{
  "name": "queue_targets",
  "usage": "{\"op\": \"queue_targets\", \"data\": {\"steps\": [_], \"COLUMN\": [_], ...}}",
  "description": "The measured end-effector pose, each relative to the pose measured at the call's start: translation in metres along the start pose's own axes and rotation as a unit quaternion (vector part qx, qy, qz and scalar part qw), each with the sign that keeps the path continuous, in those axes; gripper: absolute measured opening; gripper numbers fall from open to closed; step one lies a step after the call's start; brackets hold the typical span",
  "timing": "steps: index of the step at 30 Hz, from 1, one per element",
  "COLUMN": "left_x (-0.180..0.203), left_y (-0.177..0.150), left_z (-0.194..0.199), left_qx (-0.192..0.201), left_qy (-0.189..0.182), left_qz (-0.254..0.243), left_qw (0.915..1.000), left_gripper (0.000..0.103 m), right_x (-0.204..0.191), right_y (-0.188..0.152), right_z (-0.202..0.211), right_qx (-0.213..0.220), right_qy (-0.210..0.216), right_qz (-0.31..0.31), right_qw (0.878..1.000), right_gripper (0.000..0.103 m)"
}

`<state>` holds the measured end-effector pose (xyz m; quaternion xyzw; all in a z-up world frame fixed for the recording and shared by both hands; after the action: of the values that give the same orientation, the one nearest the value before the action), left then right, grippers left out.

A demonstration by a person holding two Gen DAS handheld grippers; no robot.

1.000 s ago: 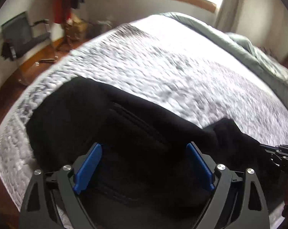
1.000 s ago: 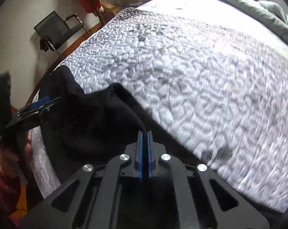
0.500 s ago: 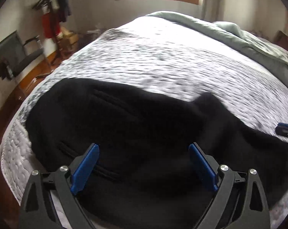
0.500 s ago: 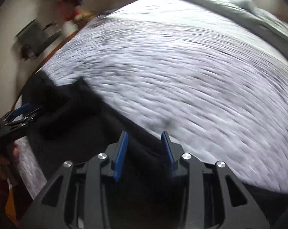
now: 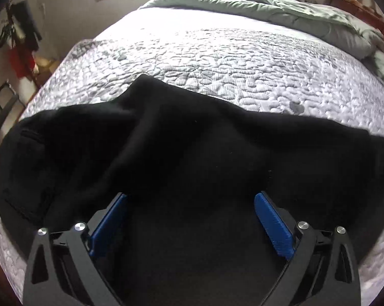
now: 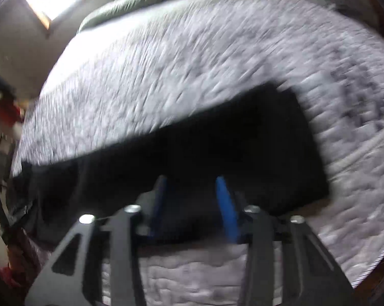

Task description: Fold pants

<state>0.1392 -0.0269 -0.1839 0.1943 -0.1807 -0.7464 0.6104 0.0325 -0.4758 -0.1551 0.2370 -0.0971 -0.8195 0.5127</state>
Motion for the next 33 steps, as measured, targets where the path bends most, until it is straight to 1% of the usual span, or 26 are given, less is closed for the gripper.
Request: {"op": "queue_targets", "data": {"steps": [2,4,6,10,12,13,14,16,17,18,19,20,21,22,23,25,26,27,28,29,30,31,32,33], "left_x": [0.004,0.012,0.026,0.052,0.061,0.063,0.066,0.067,0.067,0.066,0.067,0.067,0.067,0.067,0.068,0.069,0.069,0.069,0.070,0.071,0.072,0.073,0.074,0.074], "left_y": [0.001,0.001,0.000,-0.003,-0.005,-0.006,-0.006,-0.007,-0.007,-0.006,-0.006,-0.006,-0.005,-0.005,-0.005,-0.004,-0.003,-0.003,-0.002,-0.001,0.000,0.000,0.000,-0.001], "left_z": [0.008,0.015,0.019,0.015,0.013,0.012,0.012,0.010,0.008,0.007,0.006,0.006,0.005,0.005,0.005,0.007,0.007,0.007,0.007,0.007,0.008,0.009,0.009,0.009], "left_qx": [0.000,0.000,-0.003,-0.022,-0.029,-0.029,-0.030,-0.034,-0.037,-0.039,-0.040,-0.040,-0.039,-0.039,-0.038,-0.034,-0.032,-0.031,-0.031,-0.030,-0.029,-0.028,-0.028,-0.029], "left_qy": [-0.018,-0.028,-0.035,-0.051,-0.051,-0.047,-0.043,-0.038,-0.037,-0.037,-0.035,-0.034,-0.032,-0.030,-0.027,-0.029,-0.033,-0.036,-0.036,-0.035,-0.037,-0.040,-0.042,-0.043], "left_qz": [0.014,0.010,0.000,-0.013,-0.019,-0.022,-0.026,-0.028,-0.026,-0.023,-0.021,-0.021,-0.021,-0.022,-0.022,-0.017,-0.013,-0.011,-0.011,-0.011,-0.010,-0.009,-0.008,-0.008], "left_qw": [0.9997,0.9996,0.9994,0.9984,0.9981,0.9982,0.9983,0.9983,0.9983,0.9983,0.9984,0.9984,0.9985,0.9986,0.9987,0.9989,0.9989,0.9988,0.9988,0.9989,0.9988,0.9988,0.9987,0.9986], "left_gripper": [0.099,0.099,0.099,0.099,0.099,0.099,0.099,0.099,0.099,0.099,0.099,0.099,0.099,0.099,0.099,0.099,0.099,0.099,0.099,0.099,0.099,0.099,0.099,0.099], "right_x": [0.017,0.032,0.042,0.054,0.061,0.065,0.066,0.067,0.066,0.066,0.067,0.068,0.070,0.072,0.075,0.081,0.084,0.085,0.085,0.084,0.085,0.085,0.084,0.083], "right_y": [0.011,0.026,0.038,0.057,0.060,0.065,0.066,0.064,0.062,0.060,0.058,0.057,0.054,0.054,0.052,0.052,0.053,0.054,0.053,0.054,0.054,0.053,0.052,0.051], "right_z": [0.014,0.019,0.016,-0.010,-0.025,-0.027,-0.031,-0.033,-0.030,-0.027,-0.022,-0.017,-0.009,-0.004,0.003,0.013,0.017,0.019,0.017,0.015,0.013,0.011,0.009,0.005], "right_qx": [0.016,0.024,0.023,-0.004,-0.026,-0.030,-0.030,-0.029,-0.027,-0.023,-0.017,-0.010,-0.002,0.005,0.011,0.024,0.029,0.029,0.019,0.013,0.011,0.006,0.002,-0.005], "right_qy": [0.000,-0.015,-0.023,-0.022,-0.027,-0.028,-0.025,-0.031,-0.034,-0.030,-0.023,-0.012,0.008,0.019,0.037,0.057,0.065,0.069,0.070,0.061,0.051,0.047,0.047,0.044], "right_qz": [-0.010,-0.007,0.006,0.017,0.022,0.023,0.027,0.042,0.054,0.064,0.065,0.062,0.056,0.050,0.039,0.016,0.009,0.007,0.008,0.015,0.019,0.021,0.022,0.025], "right_qw": [1.000,1.000,0.999,1.000,0.999,0.999,0.999,0.998,0.998,0.997,0.997,0.998,0.998,0.999,0.999,0.998,0.997,0.997,0.997,0.998,0.998,0.999,0.999,0.999], "right_gripper": [0.052,0.053,0.065,0.065,0.066,0.067,0.063,0.051,0.033,0.023,0.022,0.015,0.007,0.002,0.003,0.003,0.003,0.007,0.009,0.013,0.027,0.035,0.048,0.055]}}
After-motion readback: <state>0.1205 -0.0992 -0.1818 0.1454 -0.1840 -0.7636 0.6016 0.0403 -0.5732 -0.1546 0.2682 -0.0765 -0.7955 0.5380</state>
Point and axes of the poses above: each gripper's, at about its wrist camera, not at the fingertips, and z roughly against the way its jaws point, x to its right, y to its top, the point moved 5 cm from there along -z, roughly the way its jaws point, and after that the axes turned 3 degrees about -z, right-handed, at the moved point
